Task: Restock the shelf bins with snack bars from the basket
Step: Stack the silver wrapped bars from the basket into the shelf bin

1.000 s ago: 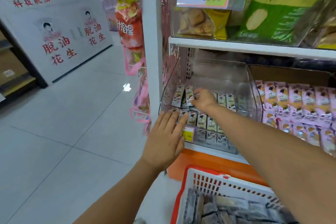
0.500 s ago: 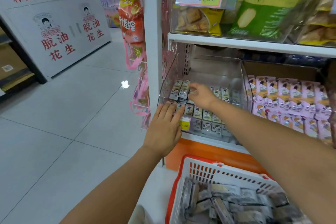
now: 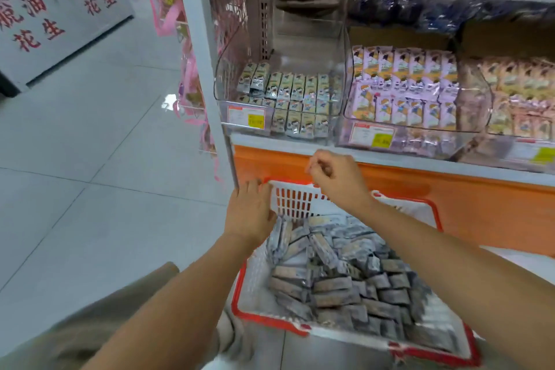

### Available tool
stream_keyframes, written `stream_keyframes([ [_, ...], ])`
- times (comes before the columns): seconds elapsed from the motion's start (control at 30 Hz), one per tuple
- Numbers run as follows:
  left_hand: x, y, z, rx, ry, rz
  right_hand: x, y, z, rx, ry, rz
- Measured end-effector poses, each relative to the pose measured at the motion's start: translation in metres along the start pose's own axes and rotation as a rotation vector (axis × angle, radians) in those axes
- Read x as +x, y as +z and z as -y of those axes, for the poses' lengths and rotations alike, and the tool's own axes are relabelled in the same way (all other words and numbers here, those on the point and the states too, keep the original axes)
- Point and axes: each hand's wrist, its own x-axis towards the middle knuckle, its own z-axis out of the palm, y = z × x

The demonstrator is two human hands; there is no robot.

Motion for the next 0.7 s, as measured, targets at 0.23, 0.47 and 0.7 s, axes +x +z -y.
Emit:
stream_keyframes([
  [0.23, -0.041, 0.070, -0.007, -0.075, -0.183, 0.251, -0.061, 0.066, -0.113, -0.313, 0.524, 0.607],
  [0.47, -0.046, 0.094, -0.001, -0.171, -0.192, 0.111, -0.088, 0.123, -0.172, -0.452, 0.640, 0.669],
  [0.7, -0.037, 0.109, 0.007, -0.142, -0.151, -0.031, -0.084, 0.138, -0.180, -0.211, 0.791, 0.461],
])
